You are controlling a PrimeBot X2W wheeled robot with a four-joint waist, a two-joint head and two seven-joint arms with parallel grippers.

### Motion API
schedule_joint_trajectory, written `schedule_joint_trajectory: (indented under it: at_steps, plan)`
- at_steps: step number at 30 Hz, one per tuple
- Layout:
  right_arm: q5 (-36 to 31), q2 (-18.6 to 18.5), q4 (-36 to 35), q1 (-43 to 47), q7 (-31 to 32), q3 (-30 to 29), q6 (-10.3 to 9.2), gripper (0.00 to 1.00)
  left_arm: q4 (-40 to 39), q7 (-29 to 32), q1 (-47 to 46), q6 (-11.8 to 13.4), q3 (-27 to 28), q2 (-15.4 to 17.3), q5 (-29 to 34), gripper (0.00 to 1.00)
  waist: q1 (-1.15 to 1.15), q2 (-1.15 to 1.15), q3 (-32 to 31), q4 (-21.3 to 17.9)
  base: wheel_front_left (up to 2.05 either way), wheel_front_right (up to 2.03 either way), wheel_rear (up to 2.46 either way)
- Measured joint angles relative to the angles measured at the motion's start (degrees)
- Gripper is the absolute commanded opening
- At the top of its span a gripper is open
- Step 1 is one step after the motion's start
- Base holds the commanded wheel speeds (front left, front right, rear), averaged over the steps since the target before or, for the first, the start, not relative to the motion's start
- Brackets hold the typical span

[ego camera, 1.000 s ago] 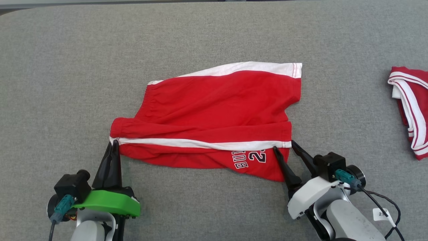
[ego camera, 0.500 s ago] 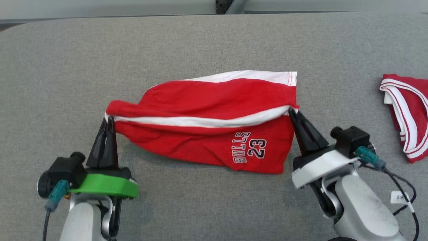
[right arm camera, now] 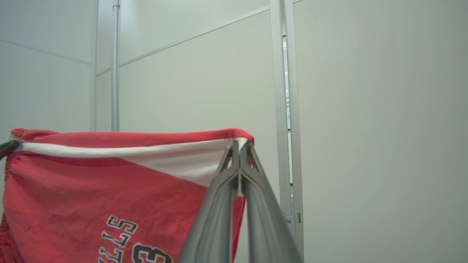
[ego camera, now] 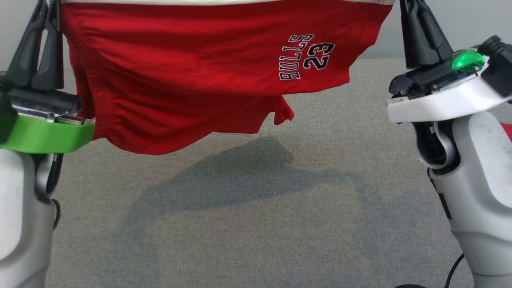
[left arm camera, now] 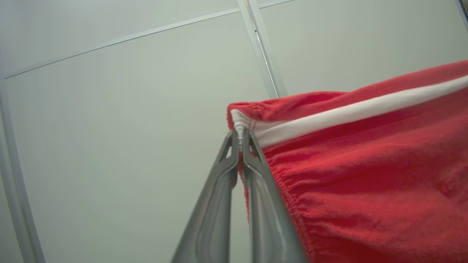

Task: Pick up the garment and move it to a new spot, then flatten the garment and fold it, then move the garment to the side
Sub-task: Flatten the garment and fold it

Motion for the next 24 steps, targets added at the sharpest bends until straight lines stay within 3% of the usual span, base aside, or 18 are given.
schedule_joint_trajectory:
  at_steps: [3,9,16,20,24]
  plan:
    - [0.38,-1.19,-0.43,-2.16,0.59,-0.11,0.02,0.0,1.23,1.26,-2.57,0.0,-1.66,3.38,-1.44,0.0,0.0,0.0,-0.45,0.14,0.0,0.0,0.0]
    - [-0.41,-3.21,3.59,-6.65,3.8,1.78,0.02,0.0,5.52,4.45,-6.39,0.0,-7.91,5.93,-6.46,0.0,0.0,0.0,2.12,0.25,0.0,0.0,0.0]
    - [-4.93,-6.43,14.77,-22.44,3.32,5.61,0.02,0.0,17.84,2.65,-21.45,0.0,-14.8,4.57,-8.38,0.0,0.0,0.01,9.62,0.36,0.0,0.0,0.0]
    - [-8.67,-6.21,21.79,-34.93,0.55,1.43,0.05,0.0,23.26,0.37,-34.45,0.0,-16.16,3.46,-6.22,0.0,0.02,0.03,15.91,0.0,0.0,0.0,0.0]
    - [-10.22,-5.71,21.99,-36.61,0.23,-2.07,0.05,0.0,22.92,0.09,-36.72,0.0,-15.46,1.51,-6.5,0.0,0.02,0.03,18.95,-0.42,0.0,0.0,0.0]
